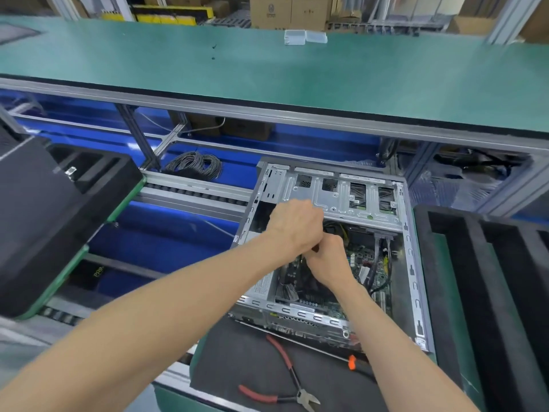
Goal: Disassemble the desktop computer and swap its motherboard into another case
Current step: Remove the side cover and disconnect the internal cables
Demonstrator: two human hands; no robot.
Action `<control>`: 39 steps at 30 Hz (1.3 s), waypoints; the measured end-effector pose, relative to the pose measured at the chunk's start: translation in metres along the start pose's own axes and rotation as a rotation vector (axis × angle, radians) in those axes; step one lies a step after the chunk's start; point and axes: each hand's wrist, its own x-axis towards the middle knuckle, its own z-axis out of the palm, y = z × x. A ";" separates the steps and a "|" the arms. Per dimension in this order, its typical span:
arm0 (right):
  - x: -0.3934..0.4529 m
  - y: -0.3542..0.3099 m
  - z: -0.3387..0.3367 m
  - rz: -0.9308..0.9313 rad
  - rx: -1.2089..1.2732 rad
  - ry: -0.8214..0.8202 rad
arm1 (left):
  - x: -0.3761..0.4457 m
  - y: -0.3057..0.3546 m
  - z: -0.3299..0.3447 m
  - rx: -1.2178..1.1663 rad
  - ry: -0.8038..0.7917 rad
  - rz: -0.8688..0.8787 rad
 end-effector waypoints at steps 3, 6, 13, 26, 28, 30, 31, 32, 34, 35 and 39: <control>-0.001 0.001 -0.002 -0.048 0.014 -0.009 | 0.003 -0.019 -0.001 0.112 0.045 0.325; -0.004 -0.001 -0.002 -0.099 0.066 -0.013 | 0.003 -0.037 -0.001 0.209 0.055 0.557; -0.002 0.000 0.000 -0.055 -0.011 -0.019 | -0.004 -0.004 0.007 -0.085 0.020 -0.119; -0.006 -0.003 0.001 -0.098 0.045 0.001 | -0.009 -0.005 0.005 -0.012 -0.017 -0.052; -0.004 -0.003 0.001 -0.075 0.052 -0.006 | -0.006 -0.005 0.007 -0.047 -0.009 -0.085; -0.004 -0.003 0.001 -0.062 0.051 -0.029 | -0.004 -0.017 0.008 0.007 0.030 0.059; -0.004 -0.003 0.001 -0.069 0.057 -0.039 | -0.005 -0.024 0.007 0.036 0.064 0.169; -0.005 -0.004 0.001 -0.083 0.070 -0.047 | -0.005 -0.031 0.005 0.072 0.097 0.283; -0.005 -0.004 -0.001 -0.110 0.097 -0.058 | -0.004 -0.040 0.002 0.147 0.100 0.442; -0.006 -0.004 0.000 -0.116 0.099 -0.059 | -0.005 -0.039 0.002 0.166 0.091 0.447; -0.004 -0.004 0.002 -0.093 0.072 -0.015 | -0.007 -0.013 0.009 0.033 0.047 0.029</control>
